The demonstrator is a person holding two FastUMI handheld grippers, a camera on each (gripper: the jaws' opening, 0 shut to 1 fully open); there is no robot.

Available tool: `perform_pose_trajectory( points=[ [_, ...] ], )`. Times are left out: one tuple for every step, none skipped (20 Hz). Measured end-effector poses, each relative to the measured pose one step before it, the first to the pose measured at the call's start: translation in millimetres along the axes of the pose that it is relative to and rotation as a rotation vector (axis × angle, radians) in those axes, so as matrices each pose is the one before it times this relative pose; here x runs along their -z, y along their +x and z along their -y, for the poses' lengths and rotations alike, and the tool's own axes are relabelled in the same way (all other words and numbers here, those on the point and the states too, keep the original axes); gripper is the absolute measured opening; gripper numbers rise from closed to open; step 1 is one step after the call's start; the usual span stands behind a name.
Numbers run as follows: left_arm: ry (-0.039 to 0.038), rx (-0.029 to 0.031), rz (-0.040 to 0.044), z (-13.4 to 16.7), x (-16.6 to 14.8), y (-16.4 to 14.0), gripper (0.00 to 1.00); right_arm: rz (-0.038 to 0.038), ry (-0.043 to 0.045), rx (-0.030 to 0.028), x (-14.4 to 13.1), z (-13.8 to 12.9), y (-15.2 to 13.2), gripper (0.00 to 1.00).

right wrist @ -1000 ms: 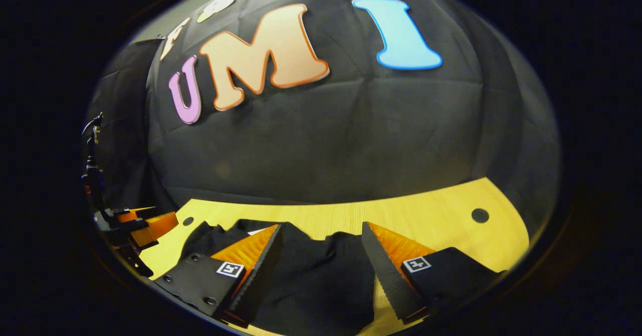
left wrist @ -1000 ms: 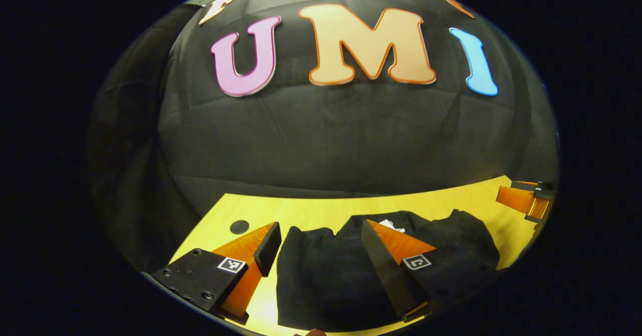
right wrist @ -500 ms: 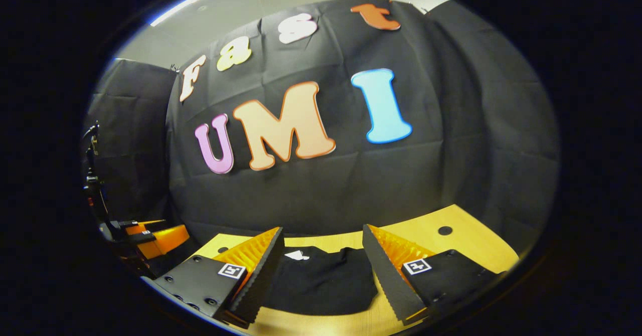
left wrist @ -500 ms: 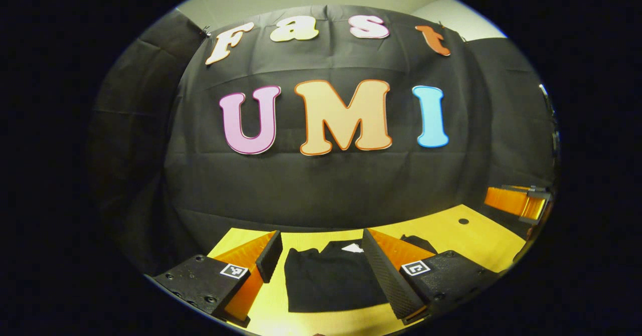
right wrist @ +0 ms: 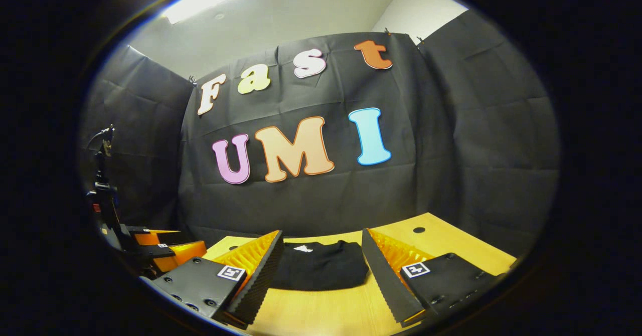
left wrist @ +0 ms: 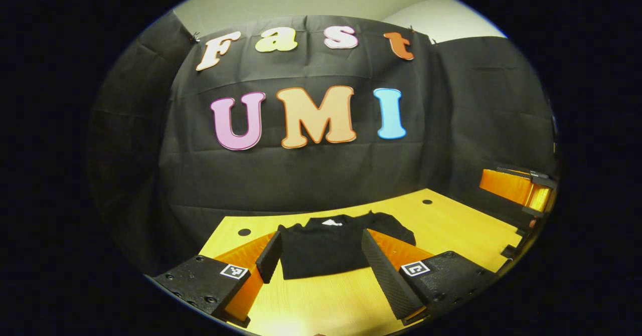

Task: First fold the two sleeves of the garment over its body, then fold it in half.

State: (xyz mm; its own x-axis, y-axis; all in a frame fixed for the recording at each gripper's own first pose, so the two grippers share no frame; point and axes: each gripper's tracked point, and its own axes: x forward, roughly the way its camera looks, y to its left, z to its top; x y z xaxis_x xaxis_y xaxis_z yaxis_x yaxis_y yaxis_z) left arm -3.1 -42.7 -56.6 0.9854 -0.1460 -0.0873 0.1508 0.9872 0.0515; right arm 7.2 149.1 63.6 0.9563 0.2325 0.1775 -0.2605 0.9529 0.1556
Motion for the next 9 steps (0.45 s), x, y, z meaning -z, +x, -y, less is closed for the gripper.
perform_pose_trajectory(
  points=[
    [0.00338, 0.01091, -0.01006, 2.37, 5.24, -8.22, 0.94, -0.00848, -0.00531, 0.00966, 8.05, 0.01, -12.1, 0.97],
    [0.00503, 0.00816, -0.01099, 2.83, 4.5, -7.6, 0.94, -0.0076, -0.00539, 0.01307, 6.01, 0.24, -11.33, 0.97],
    [0.00965, 0.00466, -0.01005, 2.28, 5.08, -6.26, 0.94, -0.00444, -0.00129, 0.00279, 3.71, -1.84, -10.04, 0.97],
    [0.01065, -0.00206, -0.00764, 1.27, 2.67, -7.56, 0.95, -0.00272, 0.00499, -0.00708, 2.06, -3.18, -7.78, 0.97],
    [0.00751, -0.00877, 0.00169, -0.88, 0.04, -7.41, 0.95, -0.00094, 0.00578, -0.00729, 2.09, -3.05, -7.02, 1.0],
    [0.00489, -0.00914, 0.00704, -0.21, -2.22, -7.39, 0.95, 0.0009, 0.00133, -0.00931, 1.34, -1.4, -4.42, 0.97],
    [0.00363, -0.01028, 0.00286, 1.13, -0.86, -7.37, 0.95, 0.00082, -0.00394, -0.00963, 1.7, -1.23, -2.18, 0.97],
    [0.00187, -0.00944, 0.00381, 0.3, -1.19, -6.03, 0.95, -0.00345, -0.00949, -0.0194, 4.93, -0.34, -1.81, 0.97],
    [-0.00019, -0.00927, 0.00082, 2.46, -0.04, -5.26, 0.95, -0.00896, -0.01169, -0.01907, 4.09, -0.47, -4.64, 0.97]
  ],
)
